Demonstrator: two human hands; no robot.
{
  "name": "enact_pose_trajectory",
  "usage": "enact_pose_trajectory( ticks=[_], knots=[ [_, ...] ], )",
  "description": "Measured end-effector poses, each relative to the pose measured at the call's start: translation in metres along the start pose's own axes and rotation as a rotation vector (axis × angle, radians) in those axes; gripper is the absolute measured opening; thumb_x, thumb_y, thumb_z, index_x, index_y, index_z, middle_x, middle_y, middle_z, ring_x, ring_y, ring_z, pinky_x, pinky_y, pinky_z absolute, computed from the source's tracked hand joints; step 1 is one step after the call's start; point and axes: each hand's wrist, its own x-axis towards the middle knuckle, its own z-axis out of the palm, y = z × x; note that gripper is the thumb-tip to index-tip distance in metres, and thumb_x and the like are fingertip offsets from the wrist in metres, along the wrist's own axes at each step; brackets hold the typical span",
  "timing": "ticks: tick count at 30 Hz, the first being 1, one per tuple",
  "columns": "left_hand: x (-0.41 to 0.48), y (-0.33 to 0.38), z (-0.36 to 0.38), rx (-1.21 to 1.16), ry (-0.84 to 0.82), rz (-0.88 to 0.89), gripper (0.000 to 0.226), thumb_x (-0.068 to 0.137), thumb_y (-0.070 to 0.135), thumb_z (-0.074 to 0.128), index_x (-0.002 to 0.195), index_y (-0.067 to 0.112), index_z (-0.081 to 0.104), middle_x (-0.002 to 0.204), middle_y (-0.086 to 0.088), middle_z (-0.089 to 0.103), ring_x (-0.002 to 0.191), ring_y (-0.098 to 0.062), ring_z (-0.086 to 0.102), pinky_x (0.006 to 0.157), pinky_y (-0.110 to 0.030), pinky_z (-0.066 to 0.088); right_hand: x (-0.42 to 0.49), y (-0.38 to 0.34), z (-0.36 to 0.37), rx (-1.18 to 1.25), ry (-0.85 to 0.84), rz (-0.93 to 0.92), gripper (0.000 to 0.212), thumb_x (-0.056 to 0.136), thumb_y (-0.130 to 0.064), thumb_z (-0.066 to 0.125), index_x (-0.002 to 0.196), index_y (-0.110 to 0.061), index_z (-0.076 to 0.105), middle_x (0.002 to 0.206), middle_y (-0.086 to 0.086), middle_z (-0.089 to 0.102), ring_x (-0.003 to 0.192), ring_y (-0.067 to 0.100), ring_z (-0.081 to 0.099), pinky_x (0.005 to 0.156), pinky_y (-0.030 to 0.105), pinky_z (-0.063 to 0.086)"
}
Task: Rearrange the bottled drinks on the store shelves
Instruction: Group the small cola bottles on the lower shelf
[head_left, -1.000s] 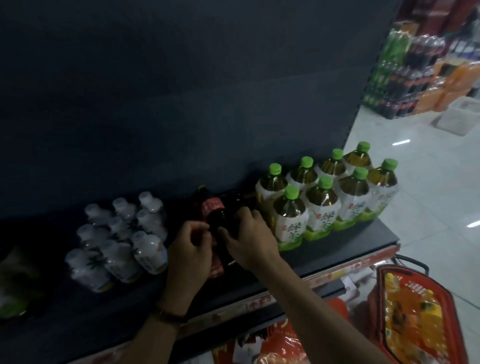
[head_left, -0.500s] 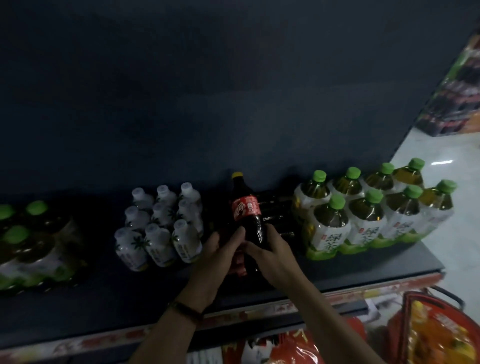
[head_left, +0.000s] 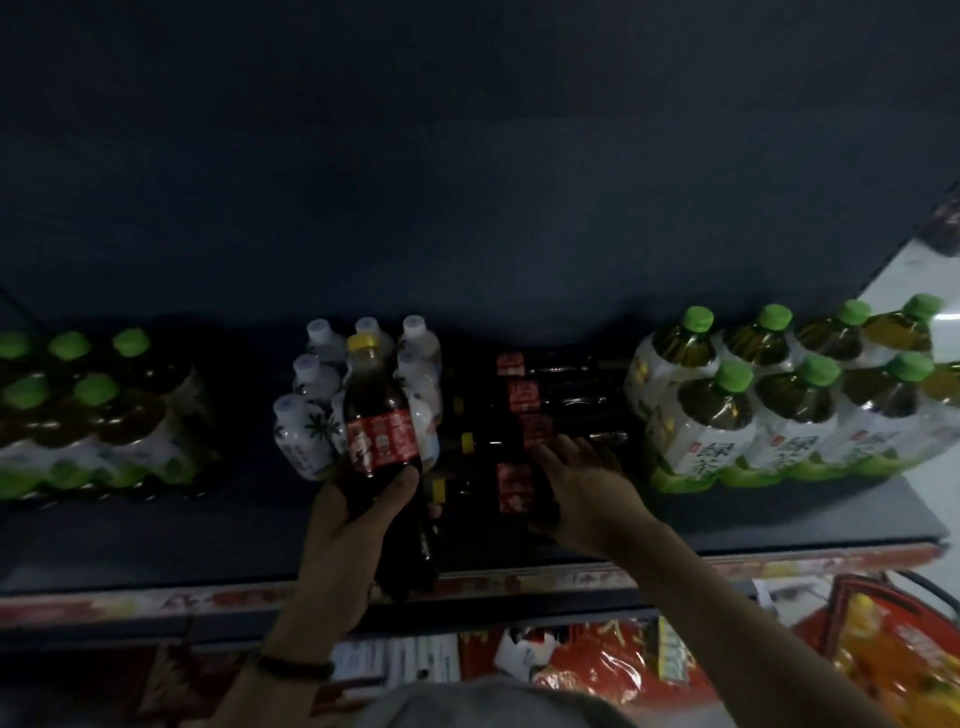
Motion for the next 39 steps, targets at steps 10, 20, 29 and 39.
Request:
enact_pose_trajectory(
  ticks=[10, 20, 29, 39],
  knots=[
    [-0.027, -0.019, -0.013, -0.080, 0.162, -0.121, 0.053, 0.081, 0.029, 0.078, 0.124, 0.000, 0.065, 0.101, -0.021, 0.077, 0.071, -0.034, 0.074, 0.063, -0.044, 0.060, -0.013, -0.012, 0.009, 0.703, -0.124, 0.094, 0.074, 0.072, -0.068, 0.082, 0.134, -0.036, 0.058, 0.118, -0.014, 0.071, 0.109, 0.007, 0.069, 0.089, 0.027, 0.057],
    [-0.076, -0.032, -0.026, -0.206, 0.280, -0.159, 0.052, 0.088, 0.040, 0.076, 0.133, 0.015, 0.068, 0.115, -0.018, 0.075, 0.099, -0.034, 0.075, 0.081, -0.045, 0.061, -0.040, -0.085, -0.004, 1.531, -0.257, 0.024, 0.054, 0.088, -0.032, 0.083, 0.138, -0.024, 0.063, 0.125, -0.006, 0.077, 0.118, 0.012, 0.072, 0.095, 0.028, 0.058],
    [-0.120, -0.036, -0.118, 0.096, 0.408, -0.048, 0.051, 0.076, 0.027, 0.086, 0.122, 0.015, 0.068, 0.110, -0.014, 0.077, 0.105, -0.038, 0.075, 0.094, -0.053, 0.062, -0.064, -0.188, 0.034, 1.520, -0.431, -0.034, 0.058, 0.092, -0.043, 0.079, 0.144, -0.035, 0.054, 0.126, -0.007, 0.075, 0.118, 0.016, 0.072, 0.100, 0.039, 0.059],
    [-0.149, -0.072, -0.330, 0.265, 0.338, -0.078, 0.045, 0.082, 0.041, 0.076, 0.123, 0.023, 0.068, 0.106, 0.001, 0.080, 0.099, -0.015, 0.078, 0.088, -0.034, 0.065, -0.049, -0.386, 0.120, 1.279, -0.405, 0.032, 0.058, 0.090, -0.036, 0.081, 0.141, -0.032, 0.054, 0.124, -0.009, 0.073, 0.115, 0.008, 0.070, 0.103, 0.037, 0.056]
  ],
)
